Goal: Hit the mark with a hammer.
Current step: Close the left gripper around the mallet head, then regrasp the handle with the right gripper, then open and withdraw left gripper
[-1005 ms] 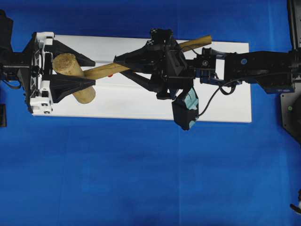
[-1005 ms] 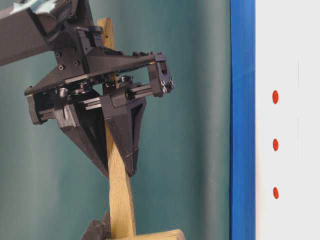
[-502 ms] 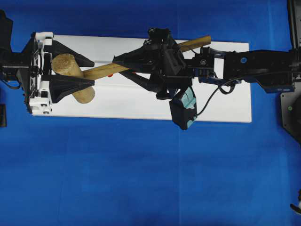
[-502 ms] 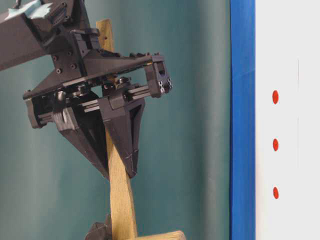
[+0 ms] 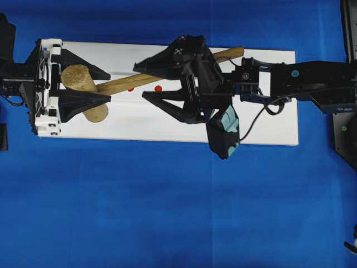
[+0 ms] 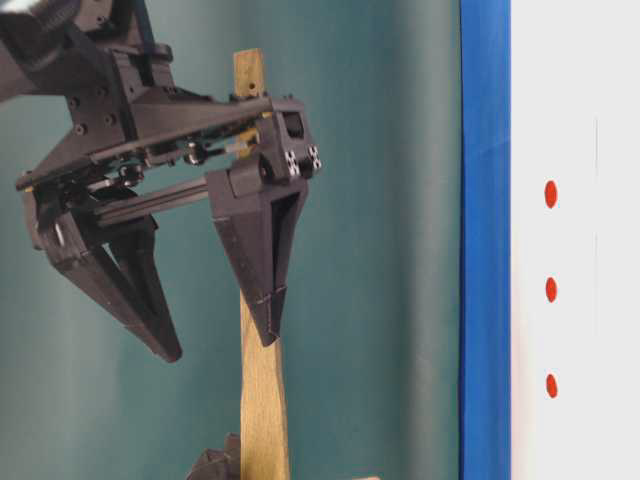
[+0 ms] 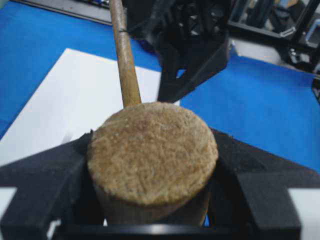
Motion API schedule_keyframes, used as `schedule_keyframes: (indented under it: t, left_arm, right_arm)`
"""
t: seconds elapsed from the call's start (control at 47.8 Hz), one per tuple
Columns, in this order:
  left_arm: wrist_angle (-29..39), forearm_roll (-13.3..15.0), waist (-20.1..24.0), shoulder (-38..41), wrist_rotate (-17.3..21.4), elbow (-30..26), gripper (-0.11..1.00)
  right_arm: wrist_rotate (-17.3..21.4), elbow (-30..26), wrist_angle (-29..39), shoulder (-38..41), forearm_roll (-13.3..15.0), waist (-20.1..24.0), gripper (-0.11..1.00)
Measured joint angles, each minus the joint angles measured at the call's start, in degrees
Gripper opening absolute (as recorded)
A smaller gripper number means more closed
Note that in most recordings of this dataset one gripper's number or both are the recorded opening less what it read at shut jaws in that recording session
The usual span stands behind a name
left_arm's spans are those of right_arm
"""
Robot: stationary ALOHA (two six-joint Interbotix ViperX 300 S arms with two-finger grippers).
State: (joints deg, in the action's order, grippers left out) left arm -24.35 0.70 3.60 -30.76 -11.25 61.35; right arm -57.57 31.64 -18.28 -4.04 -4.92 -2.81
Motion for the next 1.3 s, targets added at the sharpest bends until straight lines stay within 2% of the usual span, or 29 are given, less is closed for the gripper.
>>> schedule_keyframes:
  t: [0.147,0.251,0.314,0.419,0.544,0.649,0.775,1.089,1.172,1.298]
  left_arm:
    - [0.4,-0.1,0.0,0.0,0.3,0.0,0.43]
    - [1.5,-0.4,0.0,0.0,1.6,0.0,0.43]
    - [2.5,-0.4,-0.1,0.0,3.4,0.0,0.43]
    - [4.0,-0.4,-1.3,0.0,8.9,0.0,0.43]
    - [4.2,-0.4,-3.1,0.0,14.3,0.0,0.43]
    - [4.3,-0.4,-3.6,0.0,17.4,0.0,0.43]
    - [4.4,-0.4,-3.8,0.0,18.7,0.0,0.43]
    - [4.5,-0.4,-3.8,0.0,19.0,0.0,0.43]
    - [4.5,-0.4,-3.8,0.0,18.8,0.0,0.43]
    - [4.5,-0.4,-3.8,0.0,18.5,-0.1,0.43]
  right_arm:
    - [1.7,0.0,1.7,-0.3,-3.1,0.3,0.97]
    - [4.0,0.0,2.0,-0.3,-8.0,0.1,0.97]
    - [5.2,-0.1,2.3,-0.3,-10.9,0.0,0.97]
    - [6.7,-0.1,3.9,-0.3,-15.0,-0.2,0.96]
    - [9.1,-0.9,9.4,-0.4,-21.1,-0.4,0.96]
    - [10.6,-1.8,14.4,-0.4,-24.8,-1.0,0.96]
    - [11.5,-2.0,17.8,-0.4,-26.5,-2.2,0.96]
    - [13.6,-2.1,18.5,-0.4,-26.7,-2.2,0.93]
    - [13.7,-2.1,18.5,-0.4,-26.8,-2.3,0.81]
    - [13.7,-2.1,18.7,-0.4,-26.8,-2.2,0.45]
